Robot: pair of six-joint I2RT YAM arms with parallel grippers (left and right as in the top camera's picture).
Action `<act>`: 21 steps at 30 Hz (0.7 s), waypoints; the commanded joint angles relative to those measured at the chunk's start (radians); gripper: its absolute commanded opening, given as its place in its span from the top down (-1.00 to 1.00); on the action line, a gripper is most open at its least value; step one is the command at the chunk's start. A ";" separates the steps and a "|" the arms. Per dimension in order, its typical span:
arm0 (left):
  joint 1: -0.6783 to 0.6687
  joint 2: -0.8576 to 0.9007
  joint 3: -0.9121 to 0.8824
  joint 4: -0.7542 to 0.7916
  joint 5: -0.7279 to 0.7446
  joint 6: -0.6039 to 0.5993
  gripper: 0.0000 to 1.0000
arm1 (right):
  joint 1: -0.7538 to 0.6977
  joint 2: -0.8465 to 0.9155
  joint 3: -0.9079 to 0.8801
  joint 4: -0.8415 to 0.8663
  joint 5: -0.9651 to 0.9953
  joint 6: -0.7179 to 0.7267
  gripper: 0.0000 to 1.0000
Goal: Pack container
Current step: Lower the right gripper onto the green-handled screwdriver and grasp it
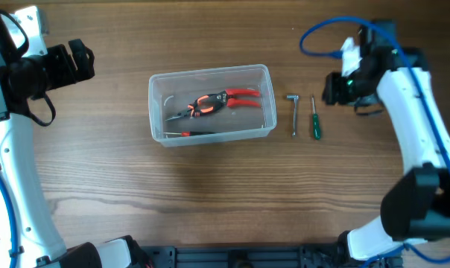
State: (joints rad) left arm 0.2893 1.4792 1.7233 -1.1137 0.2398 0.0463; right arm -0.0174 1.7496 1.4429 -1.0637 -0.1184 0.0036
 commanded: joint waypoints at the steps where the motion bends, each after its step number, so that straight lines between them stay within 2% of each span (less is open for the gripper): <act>1: 0.006 0.006 0.005 0.002 0.002 -0.002 -1.00 | 0.004 0.058 -0.092 0.054 -0.063 0.024 -0.04; 4: 0.006 0.006 0.005 0.002 0.002 -0.002 -1.00 | 0.005 0.106 -0.133 0.089 -0.060 0.022 -0.03; 7: 0.006 0.006 0.005 0.002 0.002 -0.002 -1.00 | 0.005 0.144 -0.158 0.136 -0.006 0.022 0.19; 11: 0.006 0.006 0.005 0.002 0.002 -0.002 -1.00 | 0.014 0.193 -0.186 0.179 0.016 0.021 0.27; 16: 0.006 0.006 0.005 0.002 0.002 -0.002 -0.99 | 0.036 0.242 -0.190 0.193 0.018 0.002 0.13; 21: 0.006 0.006 0.005 0.002 0.002 -0.002 -1.00 | 0.039 0.274 -0.191 0.212 0.018 0.003 0.14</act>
State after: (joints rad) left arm 0.2893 1.4792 1.7233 -1.1137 0.2401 0.0463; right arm 0.0174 1.9766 1.2648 -0.8658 -0.1059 0.0105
